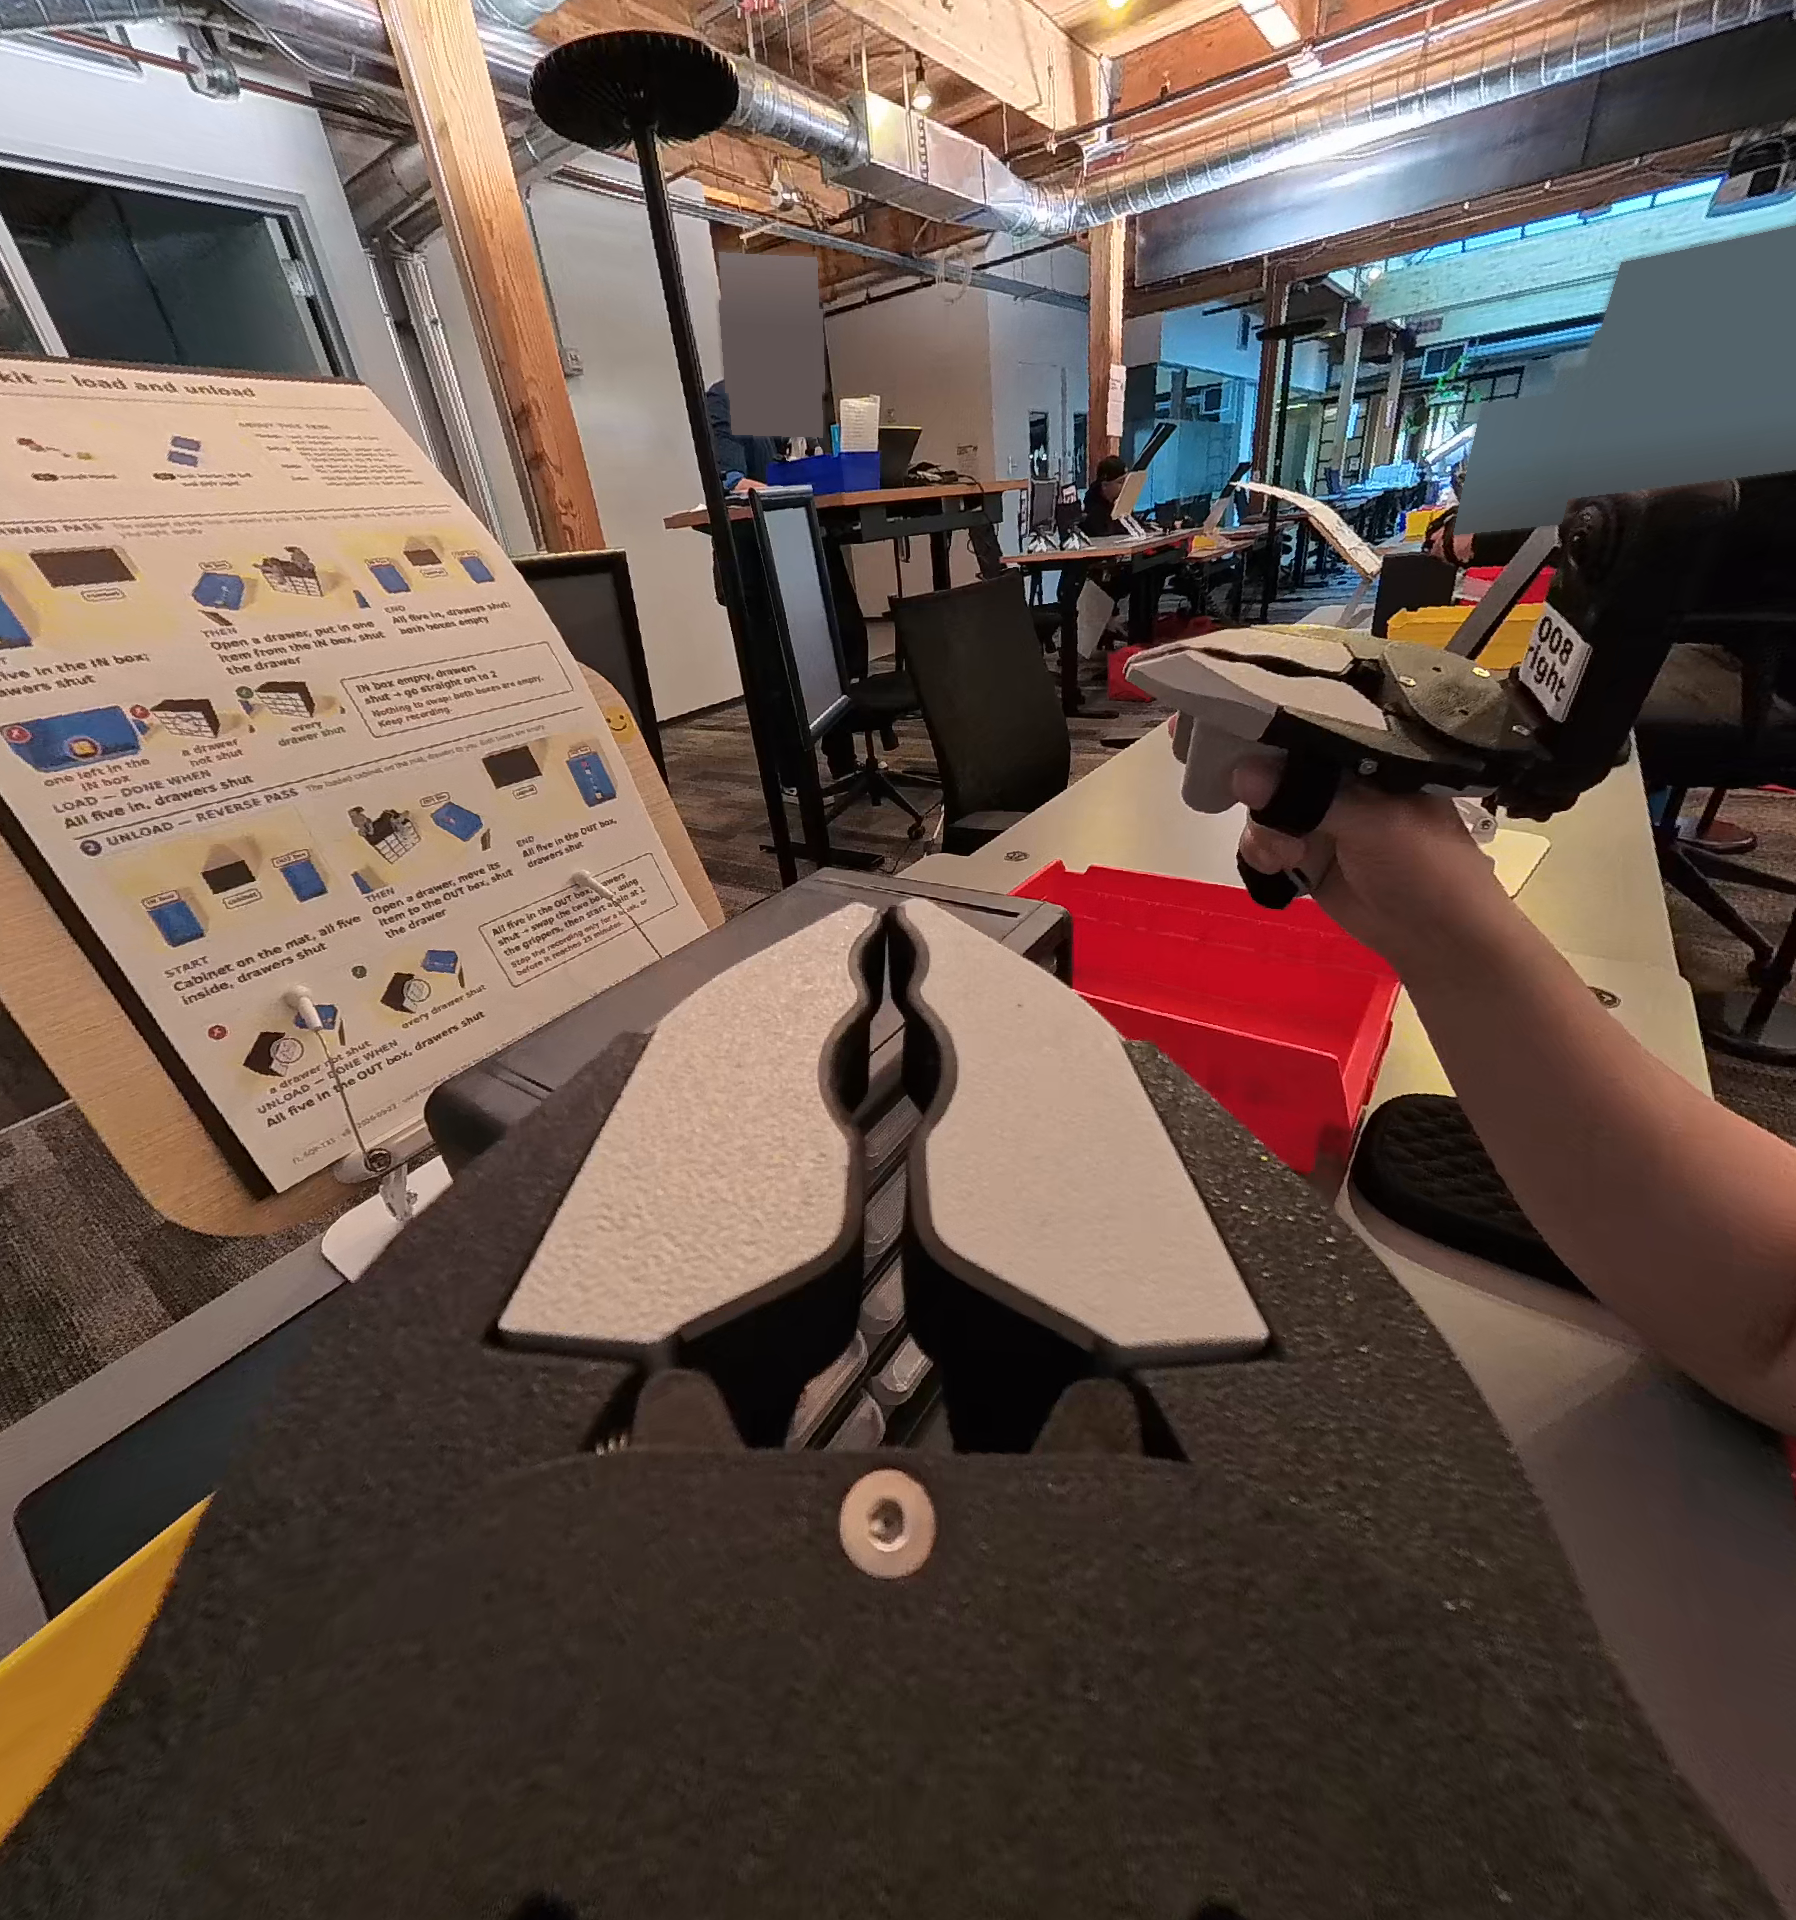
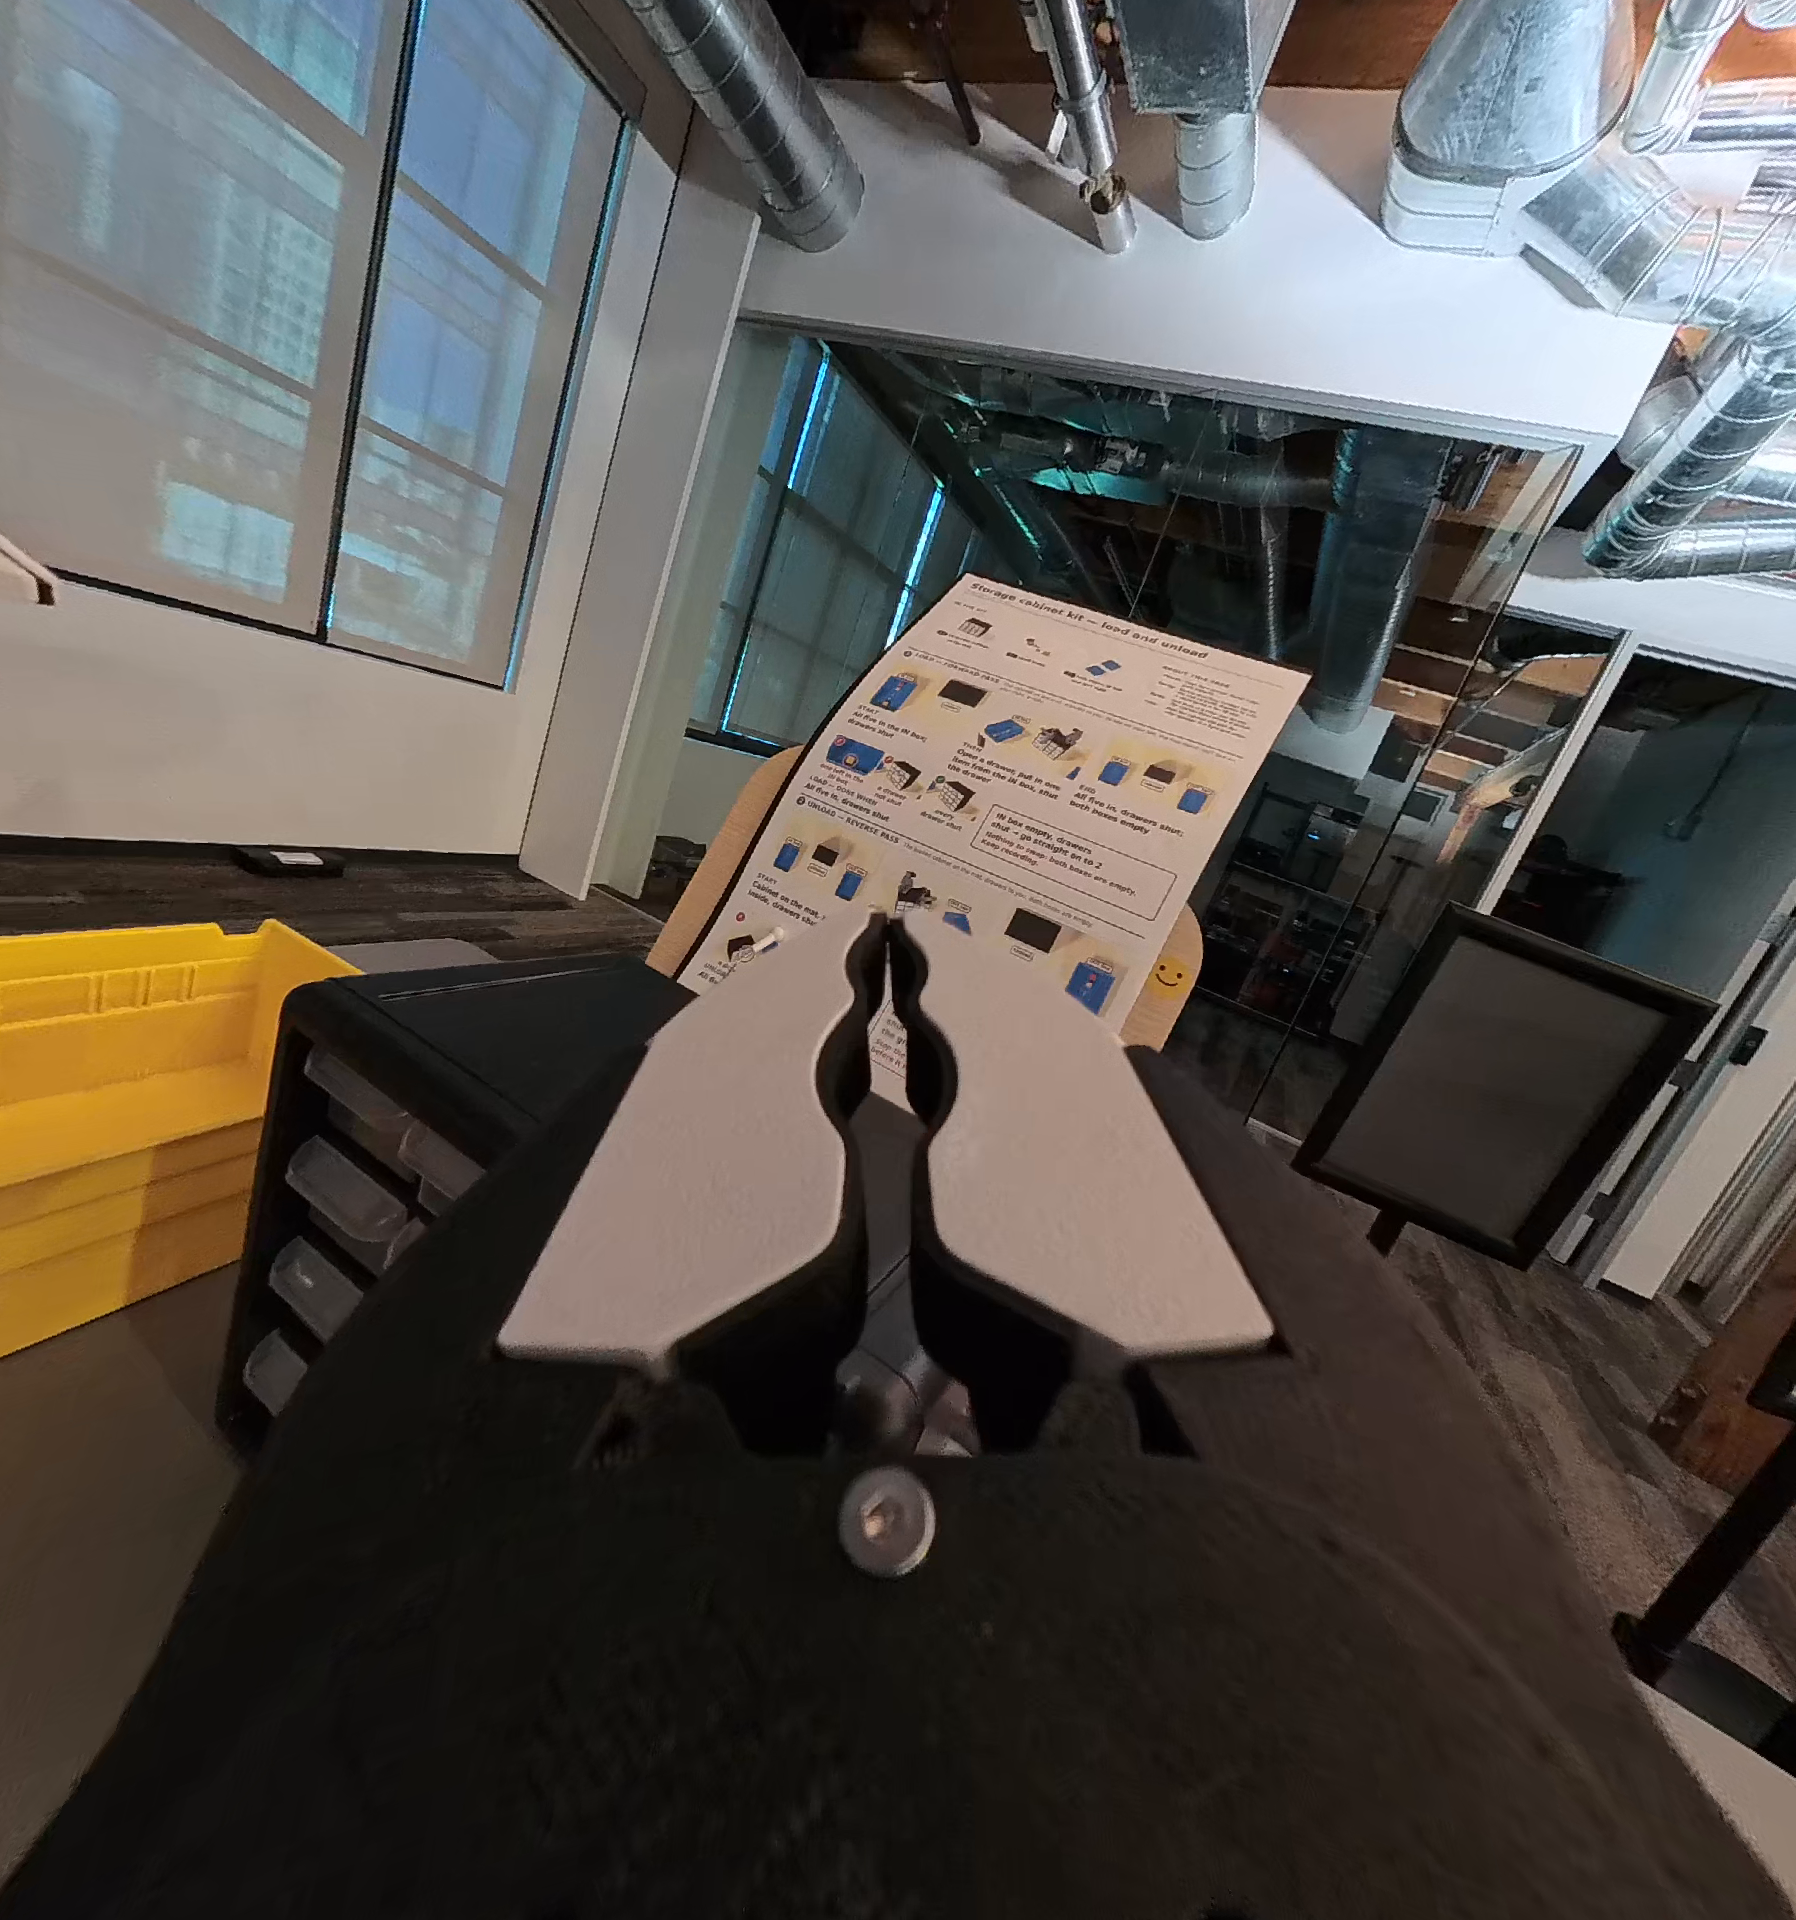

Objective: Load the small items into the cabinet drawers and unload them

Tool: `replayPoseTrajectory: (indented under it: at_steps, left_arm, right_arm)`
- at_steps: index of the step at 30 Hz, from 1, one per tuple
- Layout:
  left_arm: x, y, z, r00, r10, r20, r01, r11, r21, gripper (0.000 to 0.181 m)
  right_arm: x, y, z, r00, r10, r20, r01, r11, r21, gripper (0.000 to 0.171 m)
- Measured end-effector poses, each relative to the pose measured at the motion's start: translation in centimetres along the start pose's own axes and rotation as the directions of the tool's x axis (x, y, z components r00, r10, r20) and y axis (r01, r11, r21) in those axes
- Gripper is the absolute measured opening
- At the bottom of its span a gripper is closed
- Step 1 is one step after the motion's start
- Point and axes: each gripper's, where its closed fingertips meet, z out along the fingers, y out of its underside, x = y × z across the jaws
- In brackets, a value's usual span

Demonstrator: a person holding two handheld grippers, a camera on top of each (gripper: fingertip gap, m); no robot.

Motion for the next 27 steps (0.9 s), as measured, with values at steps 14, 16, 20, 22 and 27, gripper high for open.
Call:
replayPoseTrajectory:
  at_steps: [14, 16, 20, 22, 27]
  left_arm:
    - [0.23, 0.08, 0.0, 1.0, 0.004, -0.007, -0.004, 1.0, -0.008, 0.0]
    - [0.31, 0.09, 0.01, 1.0, 0.008, -0.008, -0.008, 1.0, -0.01, 0.0]
    - [0.3, 0.03, -0.05, 1.0, 0.008, -0.007, -0.008, 1.0, -0.008, 0.0]
    - [0.24, 0.03, -0.06, 1.0, 0.007, -0.005, -0.007, 1.0, -0.008, 0.0]
    - [0.23, 0.18, 0.04, 1.0, 0.006, -0.006, -0.006, 1.0, -0.014, 0.0]
  right_arm:
    - [-0.51, 0.2, 0.18, 1.0, -0.017, 0.019, 0.018, 1.0, -0.015, 0.001]
    - [-0.57, 0.11, 0.15, 1.0, -0.01, 0.023, 0.01, 1.0, -0.01, 0.001]
    - [-0.57, 0.21, 0.19, 1.0, -0.016, 0.021, 0.016, 1.0, -0.015, 0.001]
    - [-0.6, 0.2, 0.2, 1.0, -0.017, 0.021, 0.017, 1.0, -0.014, 0.001]
    - [-0.75, 0.14, 0.2, 1.0, -0.008, 0.028, 0.009, 1.0, -0.017, 0.001]
